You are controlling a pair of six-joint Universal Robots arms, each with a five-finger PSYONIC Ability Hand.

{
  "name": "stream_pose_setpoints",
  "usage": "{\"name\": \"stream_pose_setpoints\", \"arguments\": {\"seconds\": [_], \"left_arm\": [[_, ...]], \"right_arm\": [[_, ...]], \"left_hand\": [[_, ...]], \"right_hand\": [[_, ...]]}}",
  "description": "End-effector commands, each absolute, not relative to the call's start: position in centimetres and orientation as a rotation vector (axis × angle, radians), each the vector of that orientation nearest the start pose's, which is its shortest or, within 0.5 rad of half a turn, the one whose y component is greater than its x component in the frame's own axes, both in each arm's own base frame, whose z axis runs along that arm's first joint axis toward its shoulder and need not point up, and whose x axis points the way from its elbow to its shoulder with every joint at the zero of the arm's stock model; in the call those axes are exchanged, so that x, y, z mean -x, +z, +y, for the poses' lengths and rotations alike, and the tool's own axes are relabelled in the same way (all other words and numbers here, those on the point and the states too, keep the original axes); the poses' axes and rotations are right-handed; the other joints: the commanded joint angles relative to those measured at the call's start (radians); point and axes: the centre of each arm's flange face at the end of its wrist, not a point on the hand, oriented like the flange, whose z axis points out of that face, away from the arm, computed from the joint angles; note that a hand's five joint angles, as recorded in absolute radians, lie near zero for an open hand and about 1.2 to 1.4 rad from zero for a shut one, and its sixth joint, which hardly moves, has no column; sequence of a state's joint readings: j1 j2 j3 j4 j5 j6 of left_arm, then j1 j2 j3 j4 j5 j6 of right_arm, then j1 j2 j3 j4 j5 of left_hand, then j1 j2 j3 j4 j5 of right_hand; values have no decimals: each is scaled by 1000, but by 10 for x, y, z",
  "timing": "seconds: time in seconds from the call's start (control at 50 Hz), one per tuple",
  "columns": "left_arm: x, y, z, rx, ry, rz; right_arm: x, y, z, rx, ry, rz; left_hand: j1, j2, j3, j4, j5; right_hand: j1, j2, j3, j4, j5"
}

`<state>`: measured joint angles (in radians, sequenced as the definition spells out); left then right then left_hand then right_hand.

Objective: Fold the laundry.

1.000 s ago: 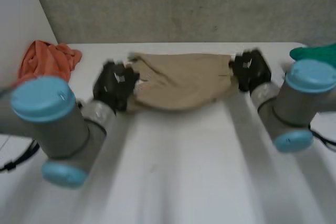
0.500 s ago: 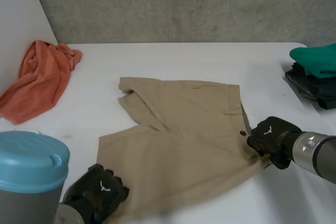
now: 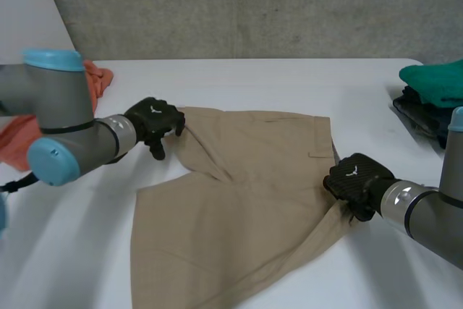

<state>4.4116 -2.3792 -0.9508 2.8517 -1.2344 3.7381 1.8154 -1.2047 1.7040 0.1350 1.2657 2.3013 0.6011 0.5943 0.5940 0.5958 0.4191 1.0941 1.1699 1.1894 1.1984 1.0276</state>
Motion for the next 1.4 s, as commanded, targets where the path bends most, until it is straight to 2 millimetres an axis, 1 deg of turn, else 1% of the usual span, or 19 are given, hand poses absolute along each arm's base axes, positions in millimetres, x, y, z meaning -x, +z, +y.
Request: {"name": "stream_pose_setpoints", "arguments": {"seconds": [0.02, 0.16, 0.22, 0.3, 0.32, 0.4, 0.48, 0.54, 0.66, 0.72, 0.82, 0.98, 1.08, 1.1, 1.12, 1.14, 1.28, 1.34, 1.4], "left_arm": [[286, 145, -370, -1531, -1716, 2357], [294, 129, -380, -1524, -1817, 2286], [294, 127, -383, -1502, -1834, 2269], [298, 121, -382, -1500, -1839, 2254], [300, 117, -382, -1501, -1837, 2242], [299, 110, -385, -1491, -1808, 2173], [293, 115, -388, -1435, -1744, 2076], [289, 118, -387, -1392, -1710, 2060], [286, 129, -385, -1372, -1758, 2055], [287, 132, -381, -1423, -1820, 2082], [294, 128, -375, -1503, -1865, 2097], [299, 110, -377, -1529, -1825, 2089], [306, 99, -380, -1538, -1825, 2081], [306, 100, -382, -1530, -1829, 2075], [306, 101, -384, -1513, -1831, 2065], [305, 103, -386, -1497, -1833, 2060], [296, 132, -389, -1277, -1822, 1985], [293, 138, -387, -1264, -1831, 1956], [290, 138, -382, -1307, -1804, 1919]], "right_arm": [[-227, 151, -247, 1597, -1455, 2278], [-226, 148, -250, 1593, -1457, 2293], [-226, 147, -249, 1595, -1455, 2292], [-226, 144, -249, 1596, -1443, 2294], [-226, 144, -249, 1596, -1441, 2295], [-227, 143, -249, 1598, -1438, 2294], [-226, 143, -249, 1592, -1438, 2299], [-227, 144, -249, 1593, -1440, 2296], [-229, 145, -247, 1599, -1442, 2285], [-229, 145, -246, 1601, -1440, 2284], [-229, 144, -246, 1600, -1436, 2289], [-228, 144, -247, 1600, -1439, 2289], [-227, 143, -248, 1595, -1433, 2299], [-227, 143, -248, 1595, -1433, 2299], [-226, 143, -249, 1592, -1436, 2301], [-226, 143, -249, 1594, -1437, 2301], [-223, 144, -252, 1585, -1446, 2312], [-223, 144, -253, 1583, -1446, 2313], [-224, 144, -252, 1586, -1444, 2311]], "left_hand": [[-56, -49, -49, -50, -48], [-59, -52, -52, -54, -51], [44, 50, 51, 49, 51], [378, 385, 385, 383, 385], [507, 513, 514, 512, 514], [794, 801, 801, 800, 802], [795, 802, 802, 800, 803], [795, 802, 802, 800, 803], [766, 773, 773, 772, 774], [31, 38, 38, 37, 39], [-38, -31, -31, -33, -31], [-68, -61, -61, -62, -60], [55, 62, 62, 60, 63], [166, 173, 173, 171, 174], [580, 587, 587, 585, 587], [793, 800, 800, 798, 801], [795, 802, 802, 800, 803], [795, 802, 802, 800, 803], [795, 802, 802, 800, 803]], "right_hand": [[302, 226, 207, 198, 194], [302, 226, 207, 198, 194], [302, 226, 207, 198, 194], [302, 226, 207, 198, 194], [302, 226, 207, 198, 194], [302, 226, 207, 198, 194], [302, 226, 207, 198, 194], [302, 226, 207, 198, 194], [302, 226, 207, 198, 194], [302, 226, 207, 198, 194], [302, 226, 207, 198, 194], [302, 226, 207, 198, 194], [302, 226, 207, 198, 194], [302, 226, 207, 198, 194], [302, 226, 207, 198, 194], [302, 226, 207, 198, 194], [302, 226, 207, 198, 194], [302, 226, 207, 198, 194], [302, 226, 207, 198, 194]]}}
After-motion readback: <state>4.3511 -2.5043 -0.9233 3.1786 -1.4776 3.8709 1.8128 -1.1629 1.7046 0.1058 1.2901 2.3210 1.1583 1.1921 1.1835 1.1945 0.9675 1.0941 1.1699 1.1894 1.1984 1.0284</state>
